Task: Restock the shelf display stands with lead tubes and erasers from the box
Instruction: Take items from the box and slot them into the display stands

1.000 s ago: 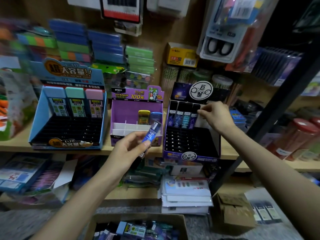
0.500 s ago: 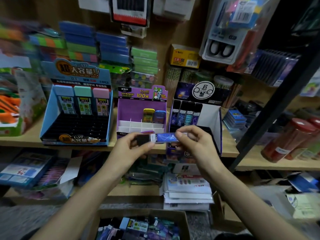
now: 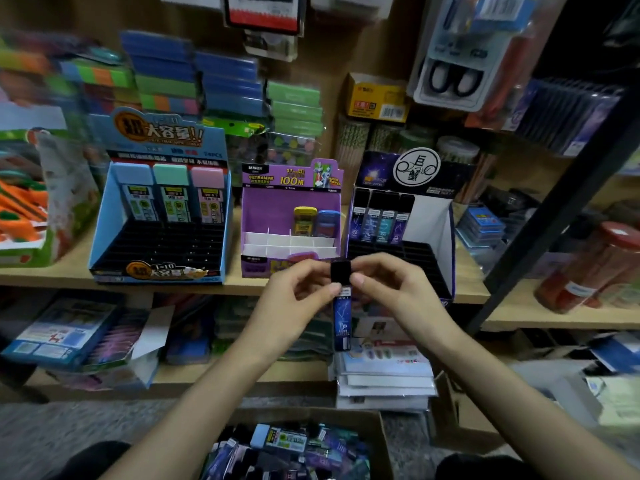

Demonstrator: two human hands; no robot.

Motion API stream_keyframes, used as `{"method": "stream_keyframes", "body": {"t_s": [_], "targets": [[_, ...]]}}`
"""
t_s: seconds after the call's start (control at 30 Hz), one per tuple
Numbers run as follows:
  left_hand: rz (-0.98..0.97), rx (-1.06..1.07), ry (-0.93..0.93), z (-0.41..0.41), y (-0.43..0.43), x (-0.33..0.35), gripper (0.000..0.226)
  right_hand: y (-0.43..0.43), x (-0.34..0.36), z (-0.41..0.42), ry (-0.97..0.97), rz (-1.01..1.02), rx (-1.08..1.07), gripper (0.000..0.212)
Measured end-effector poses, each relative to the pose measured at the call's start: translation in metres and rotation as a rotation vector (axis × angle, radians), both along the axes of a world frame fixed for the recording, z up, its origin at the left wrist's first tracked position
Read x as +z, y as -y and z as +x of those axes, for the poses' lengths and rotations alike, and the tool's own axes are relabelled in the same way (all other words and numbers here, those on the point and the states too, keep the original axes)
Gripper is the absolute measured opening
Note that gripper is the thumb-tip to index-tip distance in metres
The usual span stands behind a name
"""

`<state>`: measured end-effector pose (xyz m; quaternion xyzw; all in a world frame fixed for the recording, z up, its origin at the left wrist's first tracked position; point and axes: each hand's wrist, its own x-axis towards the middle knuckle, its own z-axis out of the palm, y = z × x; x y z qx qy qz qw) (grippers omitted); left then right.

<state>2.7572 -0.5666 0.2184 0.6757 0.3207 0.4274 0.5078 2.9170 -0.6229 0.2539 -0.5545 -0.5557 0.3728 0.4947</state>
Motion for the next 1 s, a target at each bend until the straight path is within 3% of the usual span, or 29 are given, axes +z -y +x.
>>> {"method": "stream_keyframes", "body": {"t_s": [0.23,0.37,0.47,0.6,0.77,1.0], "targets": [[0.111,-0.044,-0.089,0.024,0.005,0.003,0.021,0.006,-0.001,0.021,0.139,0.065,0.025,0.016],[0.435,0.052,-0.286,0.039,-0.005,0.007,0.020,-0.003,0.012,0.056,0.184,0.157,-0.152,0.016],[0.533,0.028,-0.405,0.049,-0.020,0.008,0.024,-0.020,0.031,0.096,0.196,0.272,-0.352,0.020],[0.749,-0.135,-0.736,0.071,-0.035,-0.001,0.048,-0.052,0.038,0.134,0.480,0.251,-0.419,0.008],[0.852,-0.142,-1.012,0.094,-0.043,-0.020,0.068,-0.077,0.027,0.143,0.716,0.215,-0.315,0.015],[0.891,-0.077,-1.007,0.098,-0.044,-0.030,0.065,-0.077,0.022,0.147,0.791,0.264,-0.184,0.016]]}}
